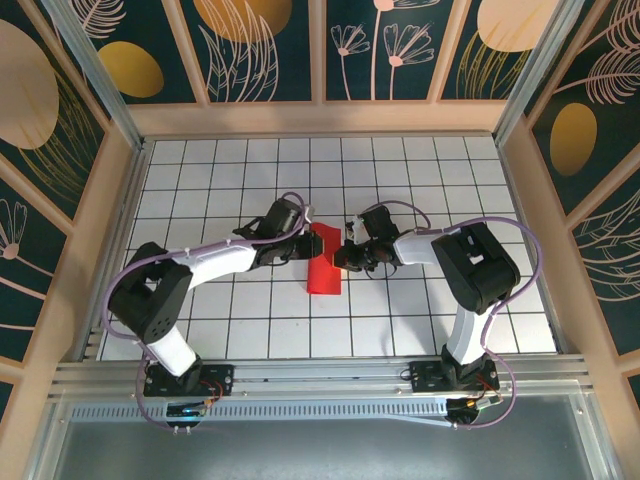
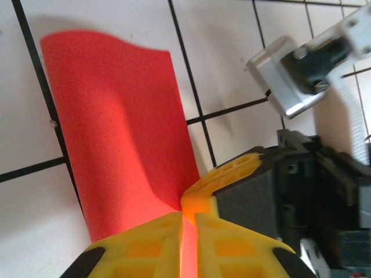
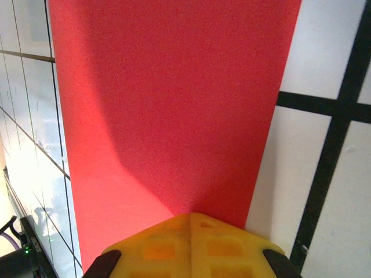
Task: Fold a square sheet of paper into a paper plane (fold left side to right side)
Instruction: First fold the square sheet of paper in half at the center of the table.
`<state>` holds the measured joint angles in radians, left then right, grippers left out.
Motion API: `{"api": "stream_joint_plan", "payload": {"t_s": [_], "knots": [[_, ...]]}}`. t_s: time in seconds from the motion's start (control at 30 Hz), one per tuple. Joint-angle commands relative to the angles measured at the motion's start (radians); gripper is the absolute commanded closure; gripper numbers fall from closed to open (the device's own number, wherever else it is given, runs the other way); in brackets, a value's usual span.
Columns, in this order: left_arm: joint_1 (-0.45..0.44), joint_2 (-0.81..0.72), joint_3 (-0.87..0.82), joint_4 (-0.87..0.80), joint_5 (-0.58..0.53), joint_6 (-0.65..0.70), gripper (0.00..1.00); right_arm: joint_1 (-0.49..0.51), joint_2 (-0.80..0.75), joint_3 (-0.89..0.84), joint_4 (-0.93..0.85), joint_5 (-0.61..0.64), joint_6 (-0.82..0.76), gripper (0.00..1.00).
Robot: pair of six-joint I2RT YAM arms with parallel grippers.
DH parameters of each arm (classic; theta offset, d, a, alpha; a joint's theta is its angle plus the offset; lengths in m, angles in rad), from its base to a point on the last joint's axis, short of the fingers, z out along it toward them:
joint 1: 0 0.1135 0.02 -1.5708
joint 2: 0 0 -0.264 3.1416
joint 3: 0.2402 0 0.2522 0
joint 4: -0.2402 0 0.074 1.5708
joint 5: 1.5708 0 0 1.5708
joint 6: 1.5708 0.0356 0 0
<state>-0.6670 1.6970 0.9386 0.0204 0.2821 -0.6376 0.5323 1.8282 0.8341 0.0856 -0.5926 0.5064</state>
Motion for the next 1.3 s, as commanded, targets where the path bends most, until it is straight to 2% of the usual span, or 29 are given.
{"api": "stream_joint_plan", "payload": {"t_s": [0.0, 0.33, 0.8, 1.0, 1.17, 1.27], "knots": [[0.003, 0.039, -0.013, 0.064, 0.034, -0.004, 0.88, 0.009, 0.072, -0.021, -0.121, 0.149, -0.036, 1.00], [0.018, 0.099, -0.067, 0.103, 0.029, -0.010, 0.90, 0.009, 0.084, -0.015, -0.150, 0.167, -0.053, 1.00], [0.076, 0.103, -0.176, 0.194, 0.073, -0.030, 0.92, 0.009, 0.094, -0.007, -0.206, 0.209, -0.085, 1.00], [0.106, 0.064, -0.204, 0.174, 0.063, -0.008, 0.93, 0.009, 0.097, -0.008, -0.205, 0.209, -0.086, 1.00], [0.134, -0.025, -0.221, 0.153, 0.053, 0.016, 0.94, 0.009, 0.095, -0.007, -0.202, 0.206, -0.086, 1.00], [0.134, -0.072, -0.218, 0.173, 0.082, 0.019, 0.95, 0.009, 0.093, -0.010, -0.197, 0.205, -0.086, 1.00]]}}
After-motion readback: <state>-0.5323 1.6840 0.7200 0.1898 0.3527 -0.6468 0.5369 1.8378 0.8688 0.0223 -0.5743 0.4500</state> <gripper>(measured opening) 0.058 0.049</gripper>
